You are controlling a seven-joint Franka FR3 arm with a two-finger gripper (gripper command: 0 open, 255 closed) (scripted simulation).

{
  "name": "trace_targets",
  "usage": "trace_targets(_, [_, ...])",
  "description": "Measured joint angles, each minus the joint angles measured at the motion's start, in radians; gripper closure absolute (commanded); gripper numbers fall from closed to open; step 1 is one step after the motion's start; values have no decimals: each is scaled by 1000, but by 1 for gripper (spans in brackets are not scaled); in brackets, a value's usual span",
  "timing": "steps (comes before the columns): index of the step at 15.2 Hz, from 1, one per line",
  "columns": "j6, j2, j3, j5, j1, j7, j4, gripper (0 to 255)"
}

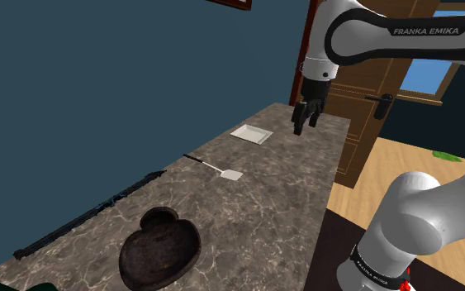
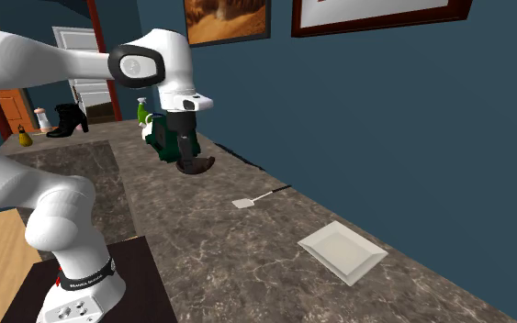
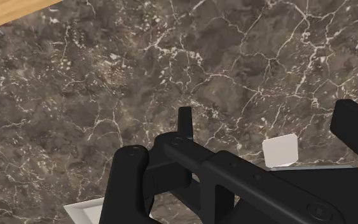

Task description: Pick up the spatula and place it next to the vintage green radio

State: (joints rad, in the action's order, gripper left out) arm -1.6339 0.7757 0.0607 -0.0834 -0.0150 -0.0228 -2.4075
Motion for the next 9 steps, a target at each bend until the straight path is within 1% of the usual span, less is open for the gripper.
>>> trace_targets(1, [0, 0, 0, 0, 0, 0, 0, 0])
trace_targets(3, [-38, -36, 0, 3, -6, 3, 0, 0])
trace_targets(9, [-209, -219, -9, 24, -40, 9, 23, 0])
